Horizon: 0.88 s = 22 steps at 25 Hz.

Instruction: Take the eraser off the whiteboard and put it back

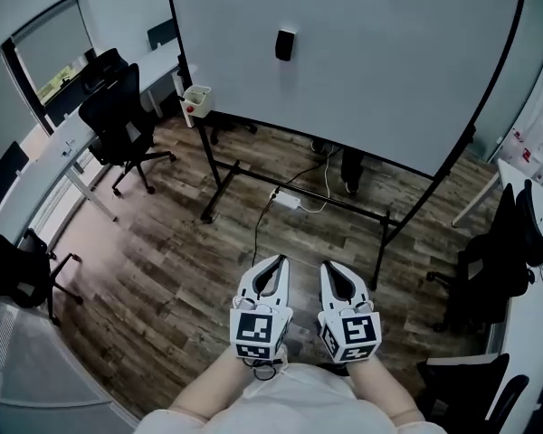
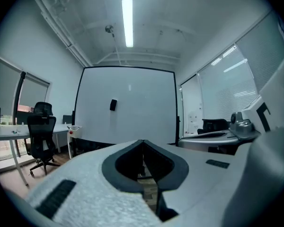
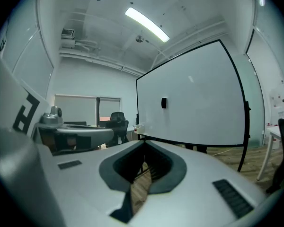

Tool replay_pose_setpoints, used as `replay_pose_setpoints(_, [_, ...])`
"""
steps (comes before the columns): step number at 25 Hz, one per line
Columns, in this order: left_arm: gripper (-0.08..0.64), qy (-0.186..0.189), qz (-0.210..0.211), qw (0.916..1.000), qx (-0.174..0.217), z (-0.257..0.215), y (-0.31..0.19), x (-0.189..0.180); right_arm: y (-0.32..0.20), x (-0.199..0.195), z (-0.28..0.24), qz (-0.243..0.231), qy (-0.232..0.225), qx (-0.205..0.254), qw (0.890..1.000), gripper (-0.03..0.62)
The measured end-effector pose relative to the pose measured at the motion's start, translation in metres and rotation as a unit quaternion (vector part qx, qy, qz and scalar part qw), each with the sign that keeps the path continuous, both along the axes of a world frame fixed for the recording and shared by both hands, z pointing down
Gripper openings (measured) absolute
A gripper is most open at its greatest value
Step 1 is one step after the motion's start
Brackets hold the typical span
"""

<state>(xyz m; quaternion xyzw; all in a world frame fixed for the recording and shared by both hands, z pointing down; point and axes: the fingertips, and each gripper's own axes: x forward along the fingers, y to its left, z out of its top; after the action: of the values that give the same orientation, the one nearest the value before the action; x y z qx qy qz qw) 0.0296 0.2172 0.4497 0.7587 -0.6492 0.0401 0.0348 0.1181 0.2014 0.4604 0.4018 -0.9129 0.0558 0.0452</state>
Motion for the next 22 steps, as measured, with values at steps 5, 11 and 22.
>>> replay_pose_setpoints(5, [0.018, 0.002, -0.009, 0.9999, -0.014, 0.008, -0.033, -0.043, -0.036, -0.033, 0.012, 0.002, 0.007, -0.019, 1.000, 0.028])
replay_pose_setpoints(11, [0.017, 0.007, -0.018, 0.9995, -0.025, 0.022, -0.084, -0.071, -0.094, -0.062, 0.021, -0.008, 0.010, -0.024, 1.000, 0.028])
replay_pose_setpoints(22, [0.018, -0.003, -0.052, 0.9986, 0.006, 0.004, -0.244, -0.109, -0.258, -0.101, 0.007, -0.043, -0.002, 0.001, 0.999, 0.028])
